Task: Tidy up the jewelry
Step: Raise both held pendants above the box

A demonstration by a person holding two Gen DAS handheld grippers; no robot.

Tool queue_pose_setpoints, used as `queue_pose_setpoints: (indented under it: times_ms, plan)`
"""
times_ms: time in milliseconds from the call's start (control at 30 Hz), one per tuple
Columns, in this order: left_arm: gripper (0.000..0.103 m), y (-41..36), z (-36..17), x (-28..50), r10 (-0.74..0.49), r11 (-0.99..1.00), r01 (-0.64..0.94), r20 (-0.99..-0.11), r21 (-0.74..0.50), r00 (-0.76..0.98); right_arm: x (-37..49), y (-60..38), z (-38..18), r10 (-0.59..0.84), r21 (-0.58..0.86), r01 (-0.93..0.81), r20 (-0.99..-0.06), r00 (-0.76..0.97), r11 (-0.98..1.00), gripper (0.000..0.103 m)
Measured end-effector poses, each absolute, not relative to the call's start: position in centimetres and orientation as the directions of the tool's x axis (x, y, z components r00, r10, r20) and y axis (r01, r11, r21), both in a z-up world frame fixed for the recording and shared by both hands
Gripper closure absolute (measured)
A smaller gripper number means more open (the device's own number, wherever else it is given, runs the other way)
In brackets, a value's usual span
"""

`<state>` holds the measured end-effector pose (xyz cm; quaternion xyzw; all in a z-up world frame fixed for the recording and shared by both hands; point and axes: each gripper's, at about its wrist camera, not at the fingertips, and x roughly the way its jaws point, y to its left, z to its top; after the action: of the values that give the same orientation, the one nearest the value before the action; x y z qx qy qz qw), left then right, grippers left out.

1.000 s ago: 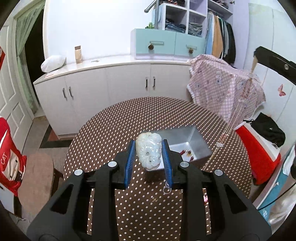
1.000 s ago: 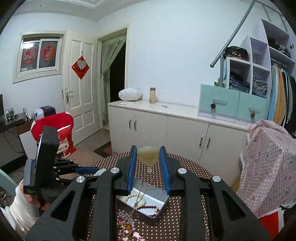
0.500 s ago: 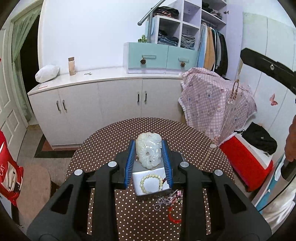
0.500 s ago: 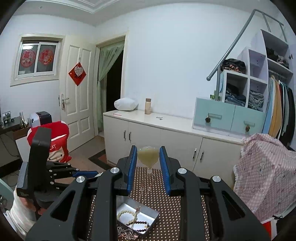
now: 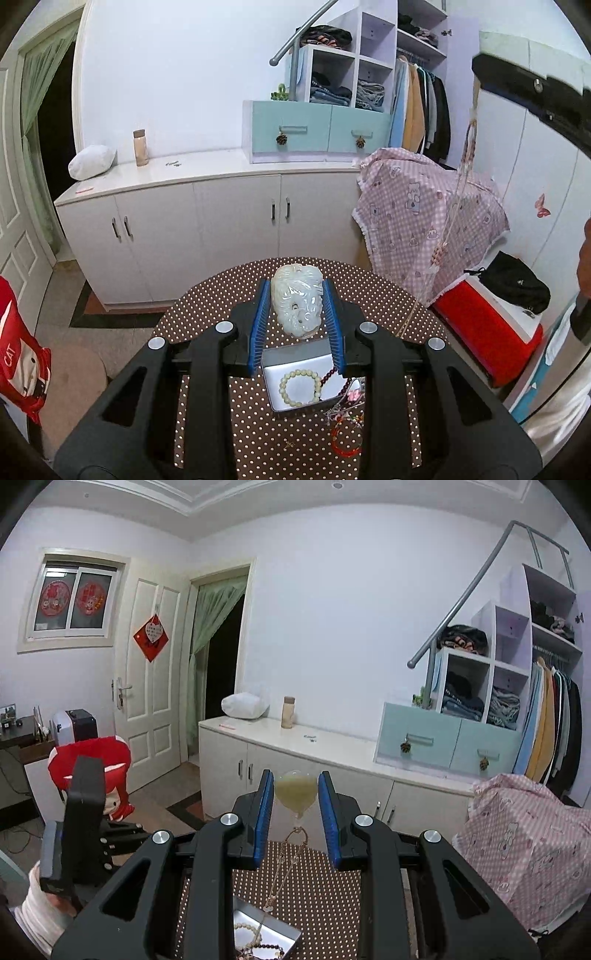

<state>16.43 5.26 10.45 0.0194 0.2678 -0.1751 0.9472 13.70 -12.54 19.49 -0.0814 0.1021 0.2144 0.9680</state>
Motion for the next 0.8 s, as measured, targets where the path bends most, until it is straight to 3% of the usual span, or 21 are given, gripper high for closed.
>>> queue_pose_setpoints:
  times_ms: [800]
  plan:
    - [0.074, 4.9, 14.2, 19.1, -0.325, 0.935, 0.352, -0.506, -0.046, 0.799, 16.7, -11.5, 27.6, 0.339, -0.161, -0.366, -0.17, 0.925, 0.917, 0.08]
